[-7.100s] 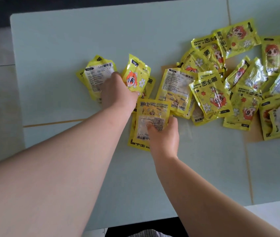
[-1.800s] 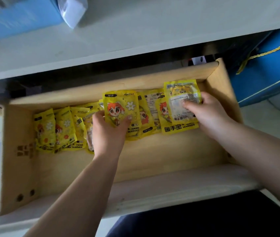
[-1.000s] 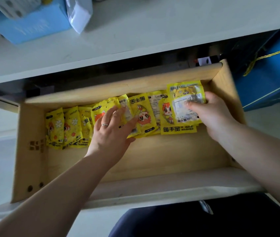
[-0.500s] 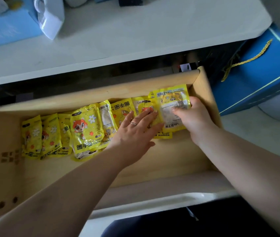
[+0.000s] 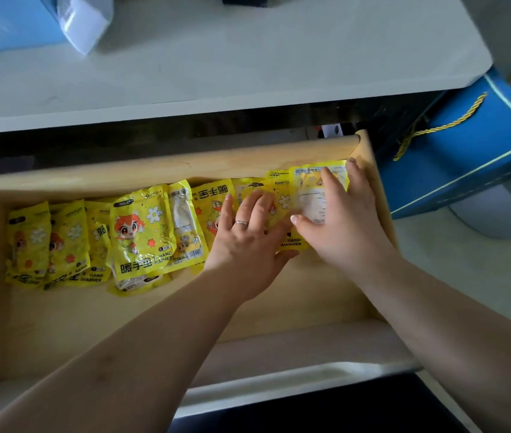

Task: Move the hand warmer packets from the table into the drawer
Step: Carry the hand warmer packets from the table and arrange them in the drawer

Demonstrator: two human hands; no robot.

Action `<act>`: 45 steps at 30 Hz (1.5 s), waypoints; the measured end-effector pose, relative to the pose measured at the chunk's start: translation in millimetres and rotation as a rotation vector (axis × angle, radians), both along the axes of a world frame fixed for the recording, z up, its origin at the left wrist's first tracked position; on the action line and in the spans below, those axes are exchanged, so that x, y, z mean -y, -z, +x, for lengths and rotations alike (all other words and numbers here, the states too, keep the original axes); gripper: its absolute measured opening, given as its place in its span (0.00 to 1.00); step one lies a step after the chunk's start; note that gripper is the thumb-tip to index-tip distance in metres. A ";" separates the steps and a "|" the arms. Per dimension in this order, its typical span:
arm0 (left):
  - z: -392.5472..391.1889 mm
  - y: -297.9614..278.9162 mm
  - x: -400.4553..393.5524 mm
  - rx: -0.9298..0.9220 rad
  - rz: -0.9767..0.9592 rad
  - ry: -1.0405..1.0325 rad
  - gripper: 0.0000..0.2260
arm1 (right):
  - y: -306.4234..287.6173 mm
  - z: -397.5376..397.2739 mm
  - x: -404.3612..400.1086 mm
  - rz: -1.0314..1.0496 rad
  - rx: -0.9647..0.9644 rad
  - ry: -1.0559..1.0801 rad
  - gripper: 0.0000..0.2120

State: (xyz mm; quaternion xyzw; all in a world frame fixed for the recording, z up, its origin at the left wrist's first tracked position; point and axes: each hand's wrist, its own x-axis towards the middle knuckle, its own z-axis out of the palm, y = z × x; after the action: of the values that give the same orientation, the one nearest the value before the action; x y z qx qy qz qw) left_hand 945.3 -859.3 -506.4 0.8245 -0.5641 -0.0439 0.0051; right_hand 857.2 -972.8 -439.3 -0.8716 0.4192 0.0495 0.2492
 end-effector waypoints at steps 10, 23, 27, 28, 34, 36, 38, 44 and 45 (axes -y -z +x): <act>0.8 -11.9 1.1 -0.085 0.058 -0.013 0.39 | 1.9 -11.9 -1.6 0.076 -0.279 -0.284 0.33; 87.7 -20.1 -148.9 0.128 0.201 -0.069 0.48 | 3.7 18.3 -38.3 -0.205 -0.165 -0.664 0.43; 97.7 -15.4 -156.7 0.093 0.191 -0.137 0.46 | 4.4 42.0 -53.7 -0.260 -0.216 -0.817 0.44; 98.9 -15.0 -155.1 0.097 0.188 -0.142 0.44 | 6.9 46.8 -55.5 -0.268 -0.235 -0.841 0.45; 106.1 -12.3 -146.7 0.057 0.126 -0.214 0.40 | 20.3 68.5 -63.8 -0.311 -0.212 -0.891 0.44; 106.8 -11.2 -148.7 0.036 0.109 -0.196 0.41 | 19.4 73.6 -65.2 -0.289 -0.224 -0.896 0.41; 107.2 -12.5 -150.8 0.031 0.092 -0.143 0.42 | 19.7 75.9 -65.4 -0.288 -0.214 -0.890 0.40; 109.3 -15.2 -143.7 -0.038 -0.003 0.051 0.32 | 21.0 73.5 -65.6 -0.245 -0.210 -0.881 0.38; 109.4 -12.8 -141.9 -0.080 -0.015 0.039 0.31 | 21.1 72.8 -65.5 -0.237 -0.209 -0.879 0.38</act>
State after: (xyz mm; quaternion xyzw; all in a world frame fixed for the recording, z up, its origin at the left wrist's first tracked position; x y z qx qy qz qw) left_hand 1054.7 -717.4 -493.6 0.8110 -0.5796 -0.0728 0.0330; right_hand 930.0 -907.3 -460.4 -0.9793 0.0357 0.1899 0.0597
